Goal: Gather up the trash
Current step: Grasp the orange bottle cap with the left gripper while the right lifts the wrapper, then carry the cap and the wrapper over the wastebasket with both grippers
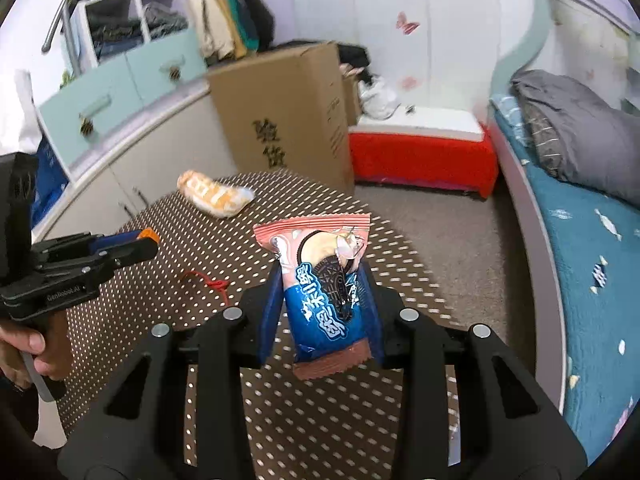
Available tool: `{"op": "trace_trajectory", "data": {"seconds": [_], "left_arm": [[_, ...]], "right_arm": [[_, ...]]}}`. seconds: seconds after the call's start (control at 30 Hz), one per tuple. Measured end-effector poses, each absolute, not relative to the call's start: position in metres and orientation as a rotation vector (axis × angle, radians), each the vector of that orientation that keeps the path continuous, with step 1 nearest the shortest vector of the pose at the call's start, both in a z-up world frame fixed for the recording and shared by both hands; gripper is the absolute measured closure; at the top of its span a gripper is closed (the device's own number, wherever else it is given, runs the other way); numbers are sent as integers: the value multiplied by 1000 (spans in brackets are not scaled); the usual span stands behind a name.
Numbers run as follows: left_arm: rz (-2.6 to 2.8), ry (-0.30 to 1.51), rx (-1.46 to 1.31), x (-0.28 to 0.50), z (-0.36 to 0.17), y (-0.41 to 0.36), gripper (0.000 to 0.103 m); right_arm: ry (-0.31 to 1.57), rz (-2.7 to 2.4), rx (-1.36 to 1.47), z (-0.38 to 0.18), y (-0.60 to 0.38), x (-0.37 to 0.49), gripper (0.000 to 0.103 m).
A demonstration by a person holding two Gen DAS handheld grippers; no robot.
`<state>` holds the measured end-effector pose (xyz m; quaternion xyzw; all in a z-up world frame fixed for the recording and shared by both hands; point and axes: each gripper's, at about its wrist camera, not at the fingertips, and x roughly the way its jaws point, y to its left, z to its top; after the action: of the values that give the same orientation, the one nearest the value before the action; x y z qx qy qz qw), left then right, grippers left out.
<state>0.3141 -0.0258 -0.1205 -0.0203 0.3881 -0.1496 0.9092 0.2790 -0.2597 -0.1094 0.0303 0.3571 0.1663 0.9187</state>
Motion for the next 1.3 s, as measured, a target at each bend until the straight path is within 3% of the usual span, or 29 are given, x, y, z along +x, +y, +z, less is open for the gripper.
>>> {"op": "trace_trajectory", "data": {"seconds": [0.27, 0.5, 1.03, 1.13, 1.23, 1.3], "left_arm": [[-450, 751, 8, 304, -94, -96, 74], [-560, 730, 61, 297, -84, -154, 74], [-695, 815, 158, 290, -118, -254, 74], [-715, 840, 186, 290, -129, -275, 74], [-738, 875, 218, 291, -143, -299, 74], [-744, 892, 239, 292, -152, -313, 74]], "right_arm": [[643, 236, 164, -78, -331, 248, 67], [644, 71, 279, -88, -407, 222, 67], [893, -152, 586, -236, -508, 225, 66], [930, -175, 650, -270, -523, 225, 60], [974, -212, 706, -302, -538, 224, 38], [993, -236, 752, -313, -547, 219, 32]]}}
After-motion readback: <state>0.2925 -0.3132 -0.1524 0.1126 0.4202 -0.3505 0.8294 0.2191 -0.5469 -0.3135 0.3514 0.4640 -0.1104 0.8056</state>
